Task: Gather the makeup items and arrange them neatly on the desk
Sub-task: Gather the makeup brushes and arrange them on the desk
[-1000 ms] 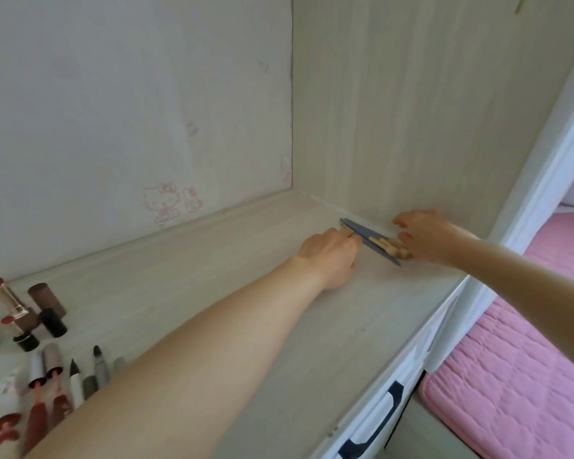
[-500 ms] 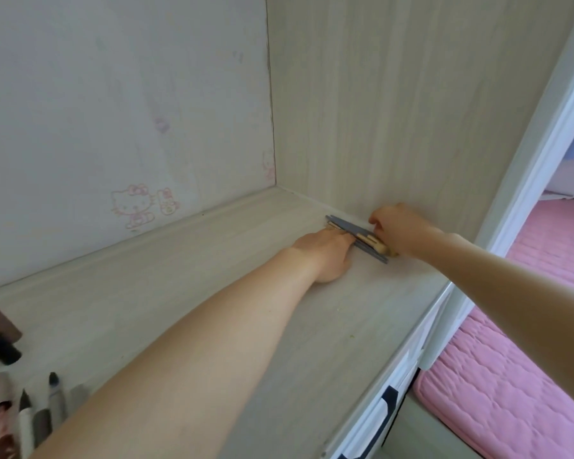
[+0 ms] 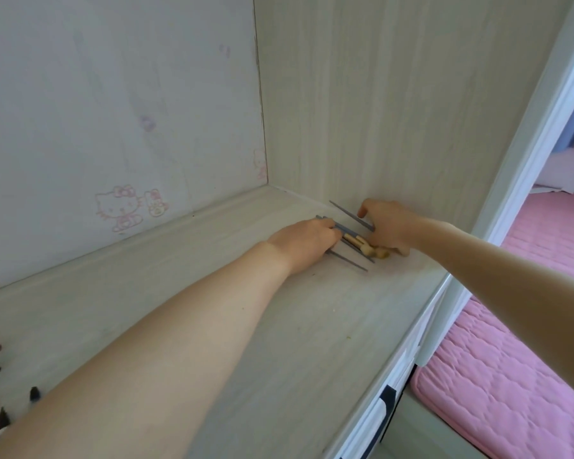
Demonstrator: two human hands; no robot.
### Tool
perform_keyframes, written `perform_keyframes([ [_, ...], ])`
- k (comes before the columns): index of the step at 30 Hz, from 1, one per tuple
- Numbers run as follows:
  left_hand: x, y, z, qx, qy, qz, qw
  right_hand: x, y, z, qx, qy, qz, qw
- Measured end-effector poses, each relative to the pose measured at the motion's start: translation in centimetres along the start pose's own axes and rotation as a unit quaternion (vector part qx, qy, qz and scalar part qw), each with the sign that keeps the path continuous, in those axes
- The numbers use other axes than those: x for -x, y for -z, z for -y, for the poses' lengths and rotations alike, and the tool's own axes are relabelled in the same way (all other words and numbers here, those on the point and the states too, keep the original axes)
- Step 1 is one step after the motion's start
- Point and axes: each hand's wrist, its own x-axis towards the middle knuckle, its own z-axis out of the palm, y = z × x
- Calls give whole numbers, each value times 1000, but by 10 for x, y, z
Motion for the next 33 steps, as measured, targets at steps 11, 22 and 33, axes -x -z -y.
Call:
perform_keyframes([
  [11,0,0,6,62,27,-1,998,-1,5,4,-124,-23,-12,992],
  [22,-8,2,7,61,5,36,997,-8,8,4,-71,-46,35,996],
  [33,10,-3,10,21,12,28,999,-3,6,15,-34,-43,69,996],
])
